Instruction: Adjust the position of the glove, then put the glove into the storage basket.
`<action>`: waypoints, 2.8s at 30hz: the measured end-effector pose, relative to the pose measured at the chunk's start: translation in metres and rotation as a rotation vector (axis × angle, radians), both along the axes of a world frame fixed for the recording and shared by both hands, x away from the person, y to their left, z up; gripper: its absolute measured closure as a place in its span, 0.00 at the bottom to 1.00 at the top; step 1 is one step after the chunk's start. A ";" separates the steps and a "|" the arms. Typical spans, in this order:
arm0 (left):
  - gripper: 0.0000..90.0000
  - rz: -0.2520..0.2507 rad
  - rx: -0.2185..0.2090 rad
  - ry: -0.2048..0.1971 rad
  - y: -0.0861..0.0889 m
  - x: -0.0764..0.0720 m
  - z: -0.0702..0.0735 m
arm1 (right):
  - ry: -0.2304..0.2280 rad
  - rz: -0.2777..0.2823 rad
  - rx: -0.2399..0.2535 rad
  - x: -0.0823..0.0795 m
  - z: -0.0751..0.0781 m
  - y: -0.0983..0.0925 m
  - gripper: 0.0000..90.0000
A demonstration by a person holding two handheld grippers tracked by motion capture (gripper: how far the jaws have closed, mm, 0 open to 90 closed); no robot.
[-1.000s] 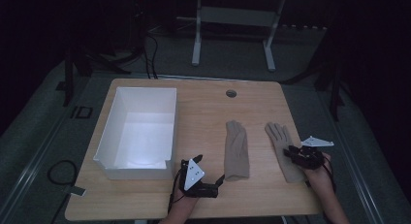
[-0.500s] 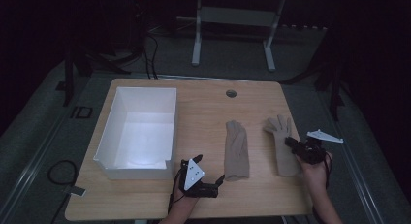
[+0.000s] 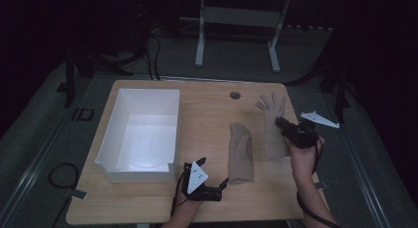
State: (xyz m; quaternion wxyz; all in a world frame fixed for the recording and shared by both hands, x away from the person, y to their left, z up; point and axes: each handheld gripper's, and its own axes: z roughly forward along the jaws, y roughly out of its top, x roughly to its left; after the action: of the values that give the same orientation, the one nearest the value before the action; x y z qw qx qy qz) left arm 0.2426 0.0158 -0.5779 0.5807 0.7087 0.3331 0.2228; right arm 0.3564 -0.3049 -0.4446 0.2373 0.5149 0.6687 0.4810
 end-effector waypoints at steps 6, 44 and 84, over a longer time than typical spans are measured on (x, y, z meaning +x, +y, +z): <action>0.00 -0.002 0.004 -0.001 0.000 0.000 0.000 | 0.008 -0.014 0.025 -0.002 -0.003 0.040 0.93; 0.00 -0.019 0.010 -0.027 -0.002 -0.001 0.000 | 0.242 -0.062 -0.005 -0.019 -0.106 0.085 0.69; 0.04 -0.322 0.130 0.172 -0.021 0.014 0.018 | 0.112 0.379 -0.146 -0.004 -0.058 0.013 0.12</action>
State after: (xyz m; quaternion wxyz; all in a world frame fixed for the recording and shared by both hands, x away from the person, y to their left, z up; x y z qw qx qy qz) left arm 0.2561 -0.0048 -0.5603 0.5311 0.8053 0.2488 0.0867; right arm 0.3524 -0.2915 -0.5026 0.1417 0.3871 0.7990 0.4378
